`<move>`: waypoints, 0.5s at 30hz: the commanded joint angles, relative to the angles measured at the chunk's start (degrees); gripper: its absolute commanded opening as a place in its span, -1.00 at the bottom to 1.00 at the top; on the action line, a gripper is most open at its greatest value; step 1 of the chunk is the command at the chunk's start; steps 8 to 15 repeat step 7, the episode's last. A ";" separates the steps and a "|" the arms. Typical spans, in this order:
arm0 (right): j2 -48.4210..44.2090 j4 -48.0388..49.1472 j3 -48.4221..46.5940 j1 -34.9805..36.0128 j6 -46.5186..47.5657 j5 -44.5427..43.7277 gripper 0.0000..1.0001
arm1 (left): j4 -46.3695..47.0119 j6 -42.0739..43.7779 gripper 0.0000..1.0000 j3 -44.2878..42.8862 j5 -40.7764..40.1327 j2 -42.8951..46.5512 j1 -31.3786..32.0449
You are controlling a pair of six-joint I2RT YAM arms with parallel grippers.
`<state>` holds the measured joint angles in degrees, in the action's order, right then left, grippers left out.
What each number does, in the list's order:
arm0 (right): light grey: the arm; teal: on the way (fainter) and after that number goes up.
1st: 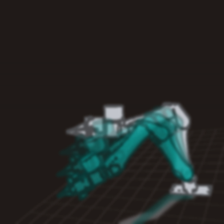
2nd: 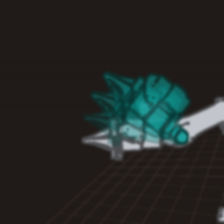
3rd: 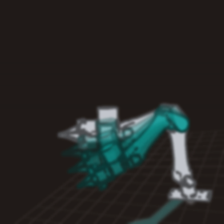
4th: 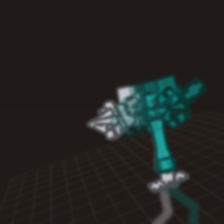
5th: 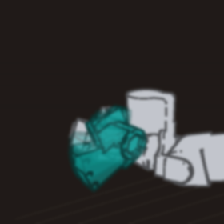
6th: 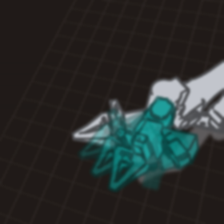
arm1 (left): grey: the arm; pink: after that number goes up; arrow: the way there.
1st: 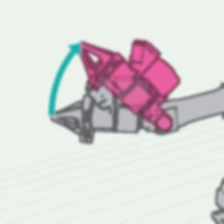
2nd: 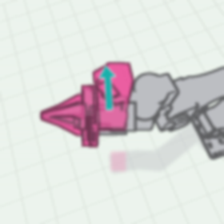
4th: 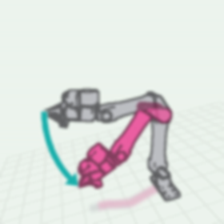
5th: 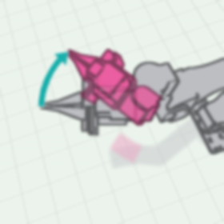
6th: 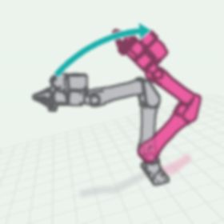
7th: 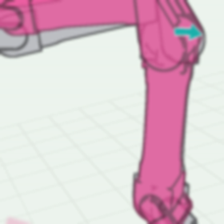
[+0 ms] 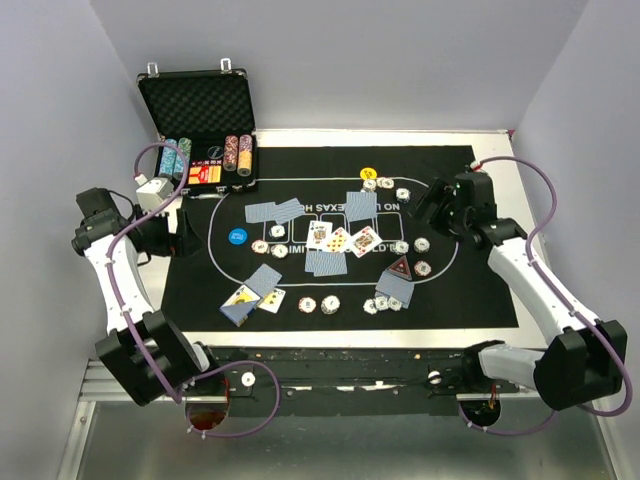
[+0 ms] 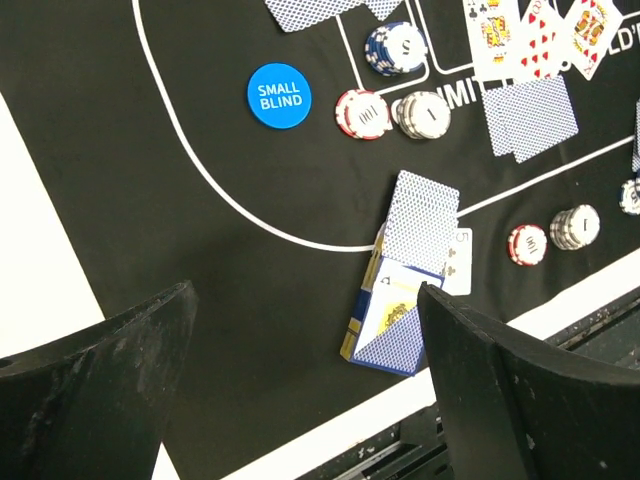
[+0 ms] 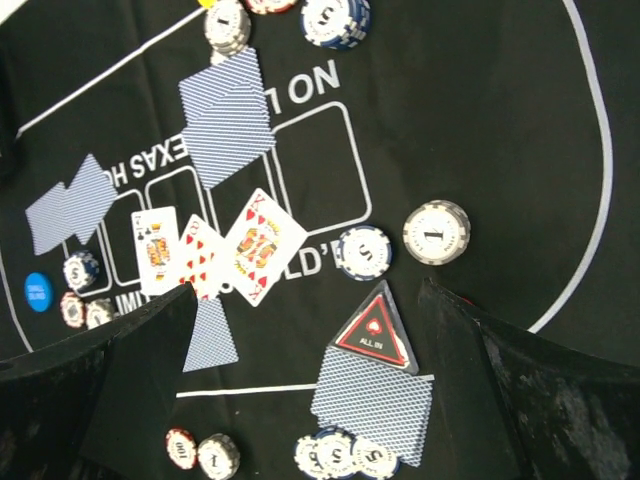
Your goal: Distribute texas hold em gaming equipment
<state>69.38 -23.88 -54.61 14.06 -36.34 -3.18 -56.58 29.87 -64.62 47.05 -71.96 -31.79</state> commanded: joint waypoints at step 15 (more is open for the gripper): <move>-1.71 -0.38 2.84 -0.71 2.15 -3.06 1.00 | 4.20 -1.31 0.97 2.22 1.89 0.86 -1.26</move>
